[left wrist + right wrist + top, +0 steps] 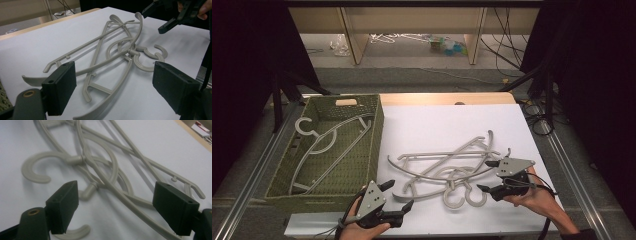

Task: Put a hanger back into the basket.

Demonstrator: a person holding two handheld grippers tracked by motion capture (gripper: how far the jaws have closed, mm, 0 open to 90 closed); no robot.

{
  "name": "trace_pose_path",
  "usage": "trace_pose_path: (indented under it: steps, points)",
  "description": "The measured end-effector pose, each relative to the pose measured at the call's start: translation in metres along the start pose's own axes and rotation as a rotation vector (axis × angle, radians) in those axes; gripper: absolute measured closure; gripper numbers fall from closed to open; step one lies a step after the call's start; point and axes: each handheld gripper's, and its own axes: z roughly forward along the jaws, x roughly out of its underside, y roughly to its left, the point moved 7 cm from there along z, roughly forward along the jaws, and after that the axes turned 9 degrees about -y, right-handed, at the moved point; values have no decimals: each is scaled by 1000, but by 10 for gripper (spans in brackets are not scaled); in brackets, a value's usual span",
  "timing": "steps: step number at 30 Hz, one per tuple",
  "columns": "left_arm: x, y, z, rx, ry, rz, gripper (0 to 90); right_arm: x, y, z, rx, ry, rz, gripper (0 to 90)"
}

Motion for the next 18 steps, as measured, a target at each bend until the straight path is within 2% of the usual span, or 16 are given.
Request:
trace_pose_path:
  steps: [4, 10, 12, 13, 17, 18]
  points:
    - [1, 0, 1, 5, 3, -6, 193, 5, -4, 8, 12, 51, -32, 252]
    - [3, -3, 2, 29, 15, 0, 193, 12, -11, 26, -11, 116, -106, 374]
    - [3, -5, 3, 34, 17, -5, 185, 14, -9, 32, -50, 138, -106, 416]
    - [3, -5, 3, 40, 18, 3, 185, 16, -8, 36, -53, 156, -108, 437]
    - [3, -5, 3, 49, 9, 7, 185, 19, -9, 43, -79, 201, -161, 527]
    - [2, -5, 3, 44, 7, 1, 185, 19, -8, 44, -94, 206, -162, 541]
